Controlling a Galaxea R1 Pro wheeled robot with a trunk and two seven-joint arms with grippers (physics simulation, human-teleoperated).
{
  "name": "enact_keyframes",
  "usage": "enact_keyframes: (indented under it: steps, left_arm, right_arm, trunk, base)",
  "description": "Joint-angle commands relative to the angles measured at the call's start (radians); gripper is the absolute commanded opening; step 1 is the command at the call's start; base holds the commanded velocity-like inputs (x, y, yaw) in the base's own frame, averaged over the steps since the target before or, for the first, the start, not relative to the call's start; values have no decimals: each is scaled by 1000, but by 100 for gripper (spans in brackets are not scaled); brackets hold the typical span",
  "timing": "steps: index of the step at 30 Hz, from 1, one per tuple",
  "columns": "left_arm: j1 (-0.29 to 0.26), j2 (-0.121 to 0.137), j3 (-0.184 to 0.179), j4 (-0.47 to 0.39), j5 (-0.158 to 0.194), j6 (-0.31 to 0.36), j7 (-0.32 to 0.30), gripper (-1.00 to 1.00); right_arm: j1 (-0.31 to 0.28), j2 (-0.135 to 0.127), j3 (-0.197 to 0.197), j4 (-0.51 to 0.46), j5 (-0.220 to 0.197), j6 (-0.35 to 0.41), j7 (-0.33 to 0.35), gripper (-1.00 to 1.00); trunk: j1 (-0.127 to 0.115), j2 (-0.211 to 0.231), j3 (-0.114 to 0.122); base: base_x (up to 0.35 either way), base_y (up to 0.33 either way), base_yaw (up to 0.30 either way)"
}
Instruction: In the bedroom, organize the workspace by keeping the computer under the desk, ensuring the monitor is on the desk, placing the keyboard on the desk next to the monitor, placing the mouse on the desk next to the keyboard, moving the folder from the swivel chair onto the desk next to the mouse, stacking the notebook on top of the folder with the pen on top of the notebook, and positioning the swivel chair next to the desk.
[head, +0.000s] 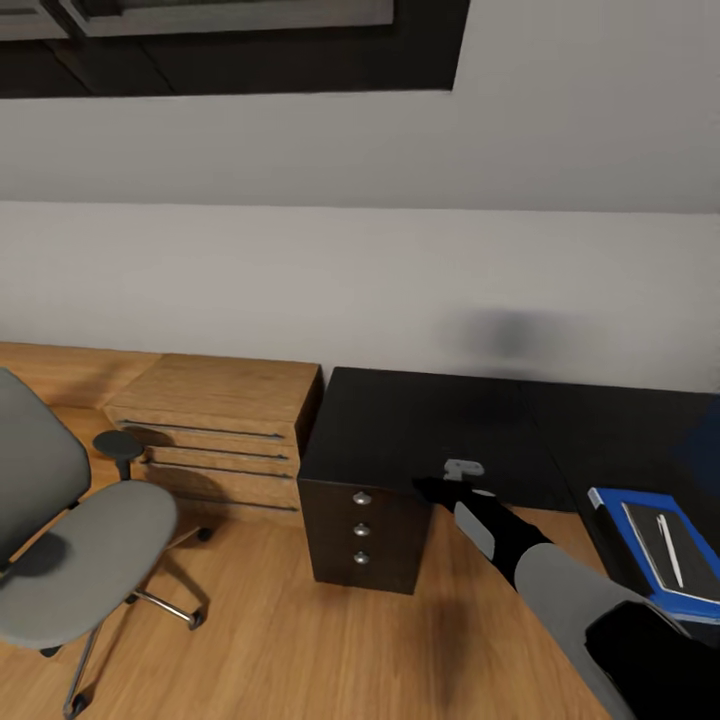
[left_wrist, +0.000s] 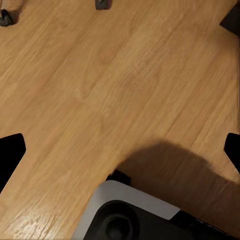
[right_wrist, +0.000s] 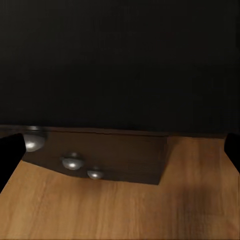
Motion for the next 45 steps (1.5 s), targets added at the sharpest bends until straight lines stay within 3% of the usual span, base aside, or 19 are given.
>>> enact_keyframes:
  steps: [1,6,7,15,29,30,38,41,43,45]
  left_arm:
    - [0,1,-8,-1,10,-4,-1,100]
    - [0,0,-8,-5,10,-5,-1,100]
    - [0,0,-8,-6,10,-6,-2,100]
    - [0,-2,-7,-7,10,-6,-2,100]
    - [0,-1,-7,-5,13,-6,-3,100]
    - [0,0,-4,-5,15,-6,-3,100]
    - [0,0,-4,-5,13,-7,-3,100]
    - [0,-1,-4,-5,12,-8,-3,100]
    - [0,-2,-4,-5,12,-9,-2,100]
    - [0,-2,-4,-5,12,-9,-2,100]
  right_arm:
    - [-1,3,8,13,-8,-11,-8,100]
    - [-1,24,8,92,-9,-98,-8,100]
    - [3,34,8,149,-9,-157,-8,100]
    - [17,43,8,234,-11,-276,-8,100]
    - [52,49,8,253,-11,-308,-7,100]
    - [104,59,8,258,-8,-352,-8,100]
    - [217,88,8,351,0,-600,-13,100]
    - [256,92,8,368,1,-641,-13,100]
    - [323,93,7,377,2,-671,-14,100]
    - [351,94,8,380,2,-679,-14,100]
  trunk:
    - [0,-1,0]
    - [0,-1,5]
    - [0,-1,6]
    - [0,-1,14]
    - [0,-1,15]
    - [0,-1,15]
    - [0,-1,15]
    - [0,-1,15]
    - [0,-1,15]
    - [0,-1,15]
  base:
    - [-1,35,-154]
    - [0,18,-166]
    - [-105,4,-176]
    - [-238,2,-155]
    - [-238,0,-11]
    - [-6,0,0]
    - [-2,0,0]
    - [0,0,0]
    - [0,0,0]
    - [0,0,0]
